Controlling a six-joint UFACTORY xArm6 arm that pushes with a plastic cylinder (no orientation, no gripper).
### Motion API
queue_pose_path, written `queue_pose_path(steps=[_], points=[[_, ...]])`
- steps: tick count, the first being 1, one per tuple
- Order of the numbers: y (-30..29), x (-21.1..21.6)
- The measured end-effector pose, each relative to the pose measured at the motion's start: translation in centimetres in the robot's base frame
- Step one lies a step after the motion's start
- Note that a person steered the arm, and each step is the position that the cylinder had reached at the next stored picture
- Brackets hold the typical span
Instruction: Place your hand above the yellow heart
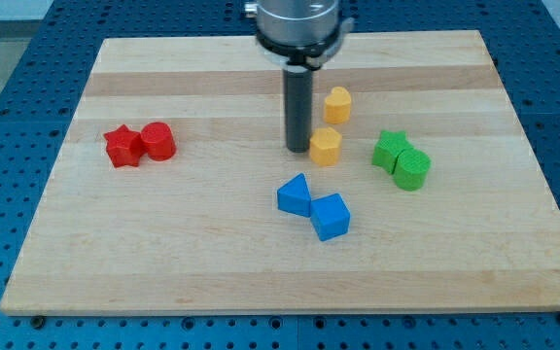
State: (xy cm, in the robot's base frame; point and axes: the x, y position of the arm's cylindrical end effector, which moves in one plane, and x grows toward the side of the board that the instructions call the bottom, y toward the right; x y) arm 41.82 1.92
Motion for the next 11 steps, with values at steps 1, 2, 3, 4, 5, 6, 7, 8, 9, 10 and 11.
queue_pose_path(steps=[1,2,3,4,5,6,7,8,9,10,11], points=[[4.3,0.0],[7.9,0.0],[8.1,0.2],[6.9,0.7],[3.2,1.0],[-0.2,0.4],[-2.8,-4.0],[-0.6,-12.5],[1.8,-13.2],[5.4,-12.1],[5.4,-11.6]])
